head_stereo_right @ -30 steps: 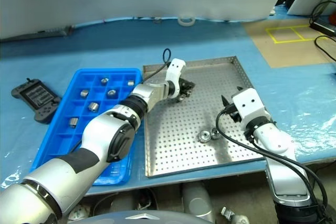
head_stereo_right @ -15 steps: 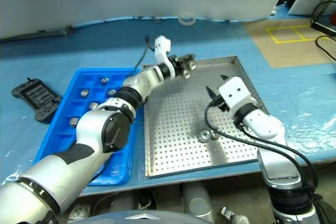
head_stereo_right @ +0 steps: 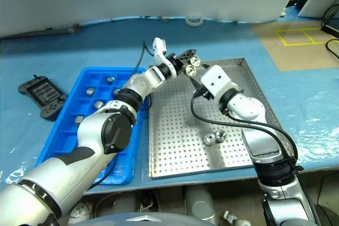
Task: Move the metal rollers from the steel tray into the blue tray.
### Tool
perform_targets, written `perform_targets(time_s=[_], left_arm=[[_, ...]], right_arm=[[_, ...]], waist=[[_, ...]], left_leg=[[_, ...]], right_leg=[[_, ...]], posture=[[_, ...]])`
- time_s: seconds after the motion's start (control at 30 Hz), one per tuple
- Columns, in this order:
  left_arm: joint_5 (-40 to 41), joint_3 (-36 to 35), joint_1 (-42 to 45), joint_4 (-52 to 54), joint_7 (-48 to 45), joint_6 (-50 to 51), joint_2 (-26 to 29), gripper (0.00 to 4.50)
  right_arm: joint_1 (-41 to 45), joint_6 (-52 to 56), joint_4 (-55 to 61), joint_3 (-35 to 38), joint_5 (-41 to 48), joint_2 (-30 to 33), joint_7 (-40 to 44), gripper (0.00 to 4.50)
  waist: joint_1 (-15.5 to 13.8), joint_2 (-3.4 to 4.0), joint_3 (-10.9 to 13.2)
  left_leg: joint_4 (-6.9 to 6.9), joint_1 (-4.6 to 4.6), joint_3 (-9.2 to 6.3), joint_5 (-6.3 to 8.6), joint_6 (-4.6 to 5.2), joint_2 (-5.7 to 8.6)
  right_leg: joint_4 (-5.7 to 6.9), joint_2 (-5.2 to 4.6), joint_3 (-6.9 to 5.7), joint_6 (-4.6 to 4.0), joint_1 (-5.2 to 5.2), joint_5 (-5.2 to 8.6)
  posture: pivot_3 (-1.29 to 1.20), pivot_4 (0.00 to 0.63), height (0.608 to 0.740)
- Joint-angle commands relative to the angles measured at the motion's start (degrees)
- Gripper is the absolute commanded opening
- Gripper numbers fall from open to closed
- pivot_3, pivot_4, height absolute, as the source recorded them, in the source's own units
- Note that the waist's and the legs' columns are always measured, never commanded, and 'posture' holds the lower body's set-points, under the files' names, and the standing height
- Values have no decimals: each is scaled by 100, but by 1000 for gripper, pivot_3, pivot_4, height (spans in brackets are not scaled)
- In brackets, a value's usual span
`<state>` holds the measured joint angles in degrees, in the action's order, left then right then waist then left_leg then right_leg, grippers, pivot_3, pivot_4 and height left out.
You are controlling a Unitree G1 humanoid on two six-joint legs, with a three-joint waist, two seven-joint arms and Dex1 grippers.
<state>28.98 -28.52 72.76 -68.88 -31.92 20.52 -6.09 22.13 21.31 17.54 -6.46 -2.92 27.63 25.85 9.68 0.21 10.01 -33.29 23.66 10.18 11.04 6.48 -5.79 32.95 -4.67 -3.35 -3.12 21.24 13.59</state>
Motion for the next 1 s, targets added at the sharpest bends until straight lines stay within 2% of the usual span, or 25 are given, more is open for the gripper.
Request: perform_targets(time_s=[0.03, 0.37, 0.9, 1.0], left_arm=[[144, 1, 119, 249, -1, -13, -78, 745], [257, -40, 174, 271, 131, 6, -98, 745], [259, 54, 71, 441, 114, 179, -139, 745], [250, 93, 34, 525, 94, 242, -150, 745]], right_arm=[[153, -221, -134, -39, -126, -111, -117, 2713], [230, -517, -564, -202, -364, -222, -148, 2713], [261, -869, -936, -323, -593, -389, -139, 2713], [250, -907, -928, -313, -590, -417, -155, 2137]], waist=[[-15, 0, 0], [-119, 0, 0], [-125, 0, 0], [-126, 0, 0]], left_leg=[[-1, 0, 0, 0, 0, 0], [-6, -2, 2, -1, 0, 0], [-12, -1, 3, -2, 0, 0], [-12, -2, 3, -2, 0, 0]], right_leg=[[0, -1, 0, 0, 0, 0], [20, -2, 1, 0, 5, 0], [28, -4, 2, 0, 6, 0], [28, -4, 2, 0, 6, 0]], posture=[[-437, 150, 740], [-434, 150, 740], [-424, 150, 740], [-421, 150, 740]])
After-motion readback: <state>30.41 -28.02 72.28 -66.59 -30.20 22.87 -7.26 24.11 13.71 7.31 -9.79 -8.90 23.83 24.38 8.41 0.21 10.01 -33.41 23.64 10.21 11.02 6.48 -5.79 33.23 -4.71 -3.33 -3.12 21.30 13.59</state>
